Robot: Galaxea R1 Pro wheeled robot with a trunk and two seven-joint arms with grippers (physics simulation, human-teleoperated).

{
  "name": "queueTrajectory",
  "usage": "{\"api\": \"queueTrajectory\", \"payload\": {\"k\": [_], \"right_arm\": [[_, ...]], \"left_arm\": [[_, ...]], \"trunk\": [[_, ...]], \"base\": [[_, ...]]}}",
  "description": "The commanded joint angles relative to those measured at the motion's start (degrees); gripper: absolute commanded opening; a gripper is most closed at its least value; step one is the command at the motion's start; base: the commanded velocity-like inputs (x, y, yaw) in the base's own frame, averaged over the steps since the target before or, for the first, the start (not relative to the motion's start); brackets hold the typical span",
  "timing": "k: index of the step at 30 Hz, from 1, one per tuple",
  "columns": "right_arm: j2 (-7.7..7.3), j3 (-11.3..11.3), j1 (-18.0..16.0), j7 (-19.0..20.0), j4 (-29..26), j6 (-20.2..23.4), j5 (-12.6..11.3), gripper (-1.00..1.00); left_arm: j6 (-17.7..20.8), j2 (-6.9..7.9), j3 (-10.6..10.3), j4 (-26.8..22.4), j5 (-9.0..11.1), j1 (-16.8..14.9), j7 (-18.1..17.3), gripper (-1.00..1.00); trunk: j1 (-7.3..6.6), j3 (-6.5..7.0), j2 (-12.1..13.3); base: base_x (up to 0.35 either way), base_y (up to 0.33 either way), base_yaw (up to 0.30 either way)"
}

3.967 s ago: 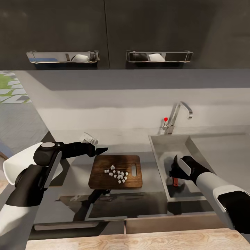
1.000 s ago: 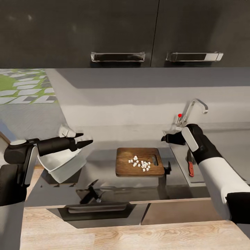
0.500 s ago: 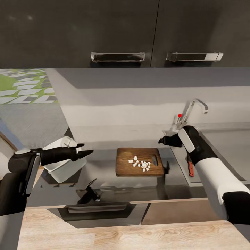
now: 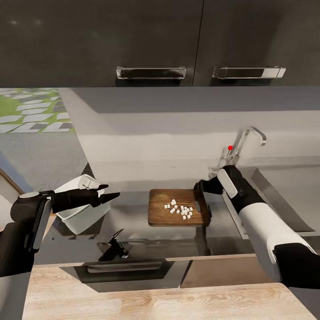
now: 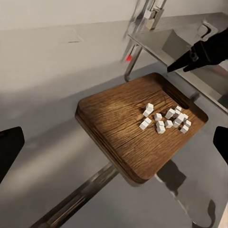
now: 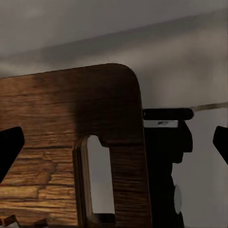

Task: In the kitchen, take the Vidalia onion out of the sink, dice it on the chopping board with the paring knife, put the diced onion into the bowl on the countertop, then place both the paring knife and the chopping board into the sink.

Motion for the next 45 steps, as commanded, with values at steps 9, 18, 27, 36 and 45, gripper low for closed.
{"api": "queueTrajectory", "payload": {"k": [9,18,27,36,45], "right_arm": [[0.03,0.30,-0.06,-0.55,2.27,0.12,-0.62,1.00],[0.04,0.38,-0.06,-0.62,2.51,0.12,-0.62,1.00],[0.04,0.38,-0.03,-0.65,2.55,0.12,-0.62,1.00],[0.04,0.38,-0.03,-0.96,2.64,0.12,-0.59,1.00],[0.04,0.38,-0.03,-0.98,2.64,0.12,-0.54,1.00]], "left_arm": [[0.50,-0.02,0.04,-0.02,0.05,-0.06,-0.17,1.00],[0.50,-0.02,0.04,-0.02,0.06,-0.06,-0.17,1.00],[0.50,-0.02,0.04,-0.02,0.06,-0.05,-0.17,1.00],[0.50,-0.02,0.04,-0.02,0.05,0.01,-0.17,1.00],[0.50,-0.02,0.04,-0.02,0.05,-0.04,-0.17,1.00]], "trunk": [[0.03,-0.11,-0.12],[0.03,-0.11,-0.12],[0.03,-0.11,-0.12],[0.03,-0.11,-0.12],[0.03,-0.11,-0.12]], "base": [[0.000,0.000,0.000],[0.000,0.000,0.000],[0.000,0.000,0.000],[0.000,0.000,0.000],[0.000,0.000,0.000]]}}
